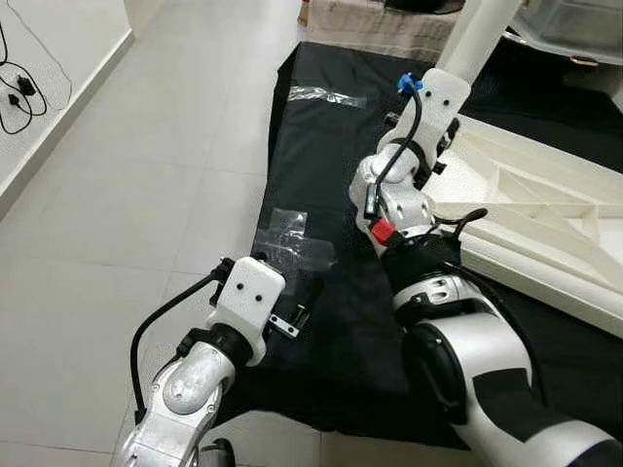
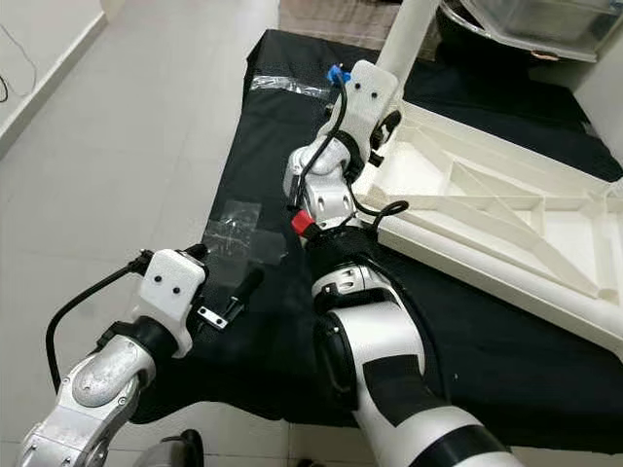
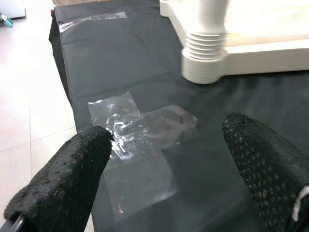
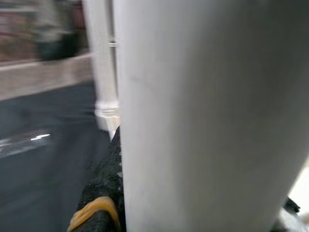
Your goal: Building children table
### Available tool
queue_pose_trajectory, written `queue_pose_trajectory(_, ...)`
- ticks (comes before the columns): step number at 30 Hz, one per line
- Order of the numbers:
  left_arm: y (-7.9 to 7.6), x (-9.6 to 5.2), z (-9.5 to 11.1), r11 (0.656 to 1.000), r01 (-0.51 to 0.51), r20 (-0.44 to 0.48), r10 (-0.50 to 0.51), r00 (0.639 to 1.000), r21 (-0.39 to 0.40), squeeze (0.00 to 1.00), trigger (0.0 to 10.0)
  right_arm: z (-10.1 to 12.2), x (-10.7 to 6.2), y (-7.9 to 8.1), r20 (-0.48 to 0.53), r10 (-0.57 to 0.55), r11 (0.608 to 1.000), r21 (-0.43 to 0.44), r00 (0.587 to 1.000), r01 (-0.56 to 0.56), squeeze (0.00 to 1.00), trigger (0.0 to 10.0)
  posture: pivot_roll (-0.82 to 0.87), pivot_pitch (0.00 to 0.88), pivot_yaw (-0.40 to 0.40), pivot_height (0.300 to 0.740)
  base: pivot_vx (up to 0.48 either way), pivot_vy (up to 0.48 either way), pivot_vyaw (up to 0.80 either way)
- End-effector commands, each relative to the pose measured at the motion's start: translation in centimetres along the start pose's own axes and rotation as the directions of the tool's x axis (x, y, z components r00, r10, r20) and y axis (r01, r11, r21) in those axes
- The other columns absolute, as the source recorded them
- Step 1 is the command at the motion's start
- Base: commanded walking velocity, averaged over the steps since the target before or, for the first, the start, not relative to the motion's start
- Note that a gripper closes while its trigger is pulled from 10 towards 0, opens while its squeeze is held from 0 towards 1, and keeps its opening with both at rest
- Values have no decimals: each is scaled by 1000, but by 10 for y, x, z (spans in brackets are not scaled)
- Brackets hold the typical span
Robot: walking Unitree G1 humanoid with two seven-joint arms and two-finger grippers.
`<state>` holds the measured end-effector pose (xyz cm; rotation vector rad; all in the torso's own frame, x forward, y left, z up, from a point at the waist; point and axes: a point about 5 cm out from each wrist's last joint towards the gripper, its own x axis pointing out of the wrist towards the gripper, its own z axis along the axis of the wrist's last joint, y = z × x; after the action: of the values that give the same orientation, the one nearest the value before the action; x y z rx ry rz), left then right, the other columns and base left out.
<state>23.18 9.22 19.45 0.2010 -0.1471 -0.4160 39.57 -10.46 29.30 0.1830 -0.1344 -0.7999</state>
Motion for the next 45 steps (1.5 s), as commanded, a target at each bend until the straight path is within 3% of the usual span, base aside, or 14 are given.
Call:
queue_pose_trajectory(1,-3,0,-2,1000,13,-2,-13,1000,-11,0,10000,-72,5,-34,-178,-214,943,-294,961,155,0,10000,93,245,-136,740,0,0,0)
queue_pose_trajectory(5,-5,1,-2,1000,13,1,-13,1000,-13,0,10000,-77,-9,-30,-198,-233,946,-275,952,174,0,10000,99,241,-138,740,0,0,0)
queue_pose_trajectory(13,-4,0,-2,1000,12,1,-12,1000,-11,0,10000,-69,-3,-35,-215,-253,955,-212,943,208,0,10000,94,234,-140,740,0,0,0)
queue_pose_trajectory(14,-5,1,-3,1000,16,2,-16,1000,-12,0,10000,-48,4,-31,-180,-190,980,-87,965,177,0,10000,90,223,-139,740,0,0,0)
queue_pose_trajectory(21,-7,3,-3,1000,20,8,-20,1000,-16,0,10000,-21,8,-25,-119,-122,992,20,985,125,0,10000,85,215,-136,740,0,0,0)
queue_pose_trajectory(24,-8,3,-4,1000,25,5,-25,1000,-10,0,10000,-2,5,-15,-49,38,994,103,998,-33,0,10000,87,206,-137,740,0,0,0)
queue_pose_trajectory(27,-7,5,-7,998,51,-6,-51,999,21,0,10000,15,-7,-3,77,364,906,203,928,-372,0,10000,90,186,-130,740,0,0,0)
queue_pose_trajectory(30,-7,7,-9,997,71,-10,-71,997,36,0,10000,20,-13,-4,129,499,819,254,857,-515,0,10000,86,173,-124,740,0,0,0)
queue_pose_trajectory(31,-7,7,-9,997,71,-10,-71,997,36,0,10000,20,-13,-4,129,499,819,254,857,-515,0,10000,86,173,-124,740,0,0,0)
queue_pose_trajectory(32,-6,8,-10,997,70,-9,-70,998,39,0,10000,22,-16,-5,147,558,766,286,816,-576,0,10000,85,170,-120,740,0,0,0)
queue_pose_trajectory(34,-5,9,-10,997,70,-8,-69,998,45,0,10000,24,-19,-6,164,594,727,310,787,-613,0,10000,85,170,-120,740,0,0,0)
queue_pose_trajectory(39,-3,12,-11,996,69,-3,-69,998,55,0,10000,23,-19,-11,185,641,691,286,745,-664,0,10000,79,155,-113,740,0,0,0)
queue_pose_trajectory(43,8,18,-13,993,42,-26,-39,999,112,0,10000,11,-22,-11,146,796,521,326,587,-789,0,10000,84,142,-112,740,0,0,0)
queue_pose_trajectory(45,13,20,-15,989,55,-43,-50,998,136,0,10000,6,-23,-12,138,823,484,338,551,-807,0,10000,88,142,-113,740,0,0,0)
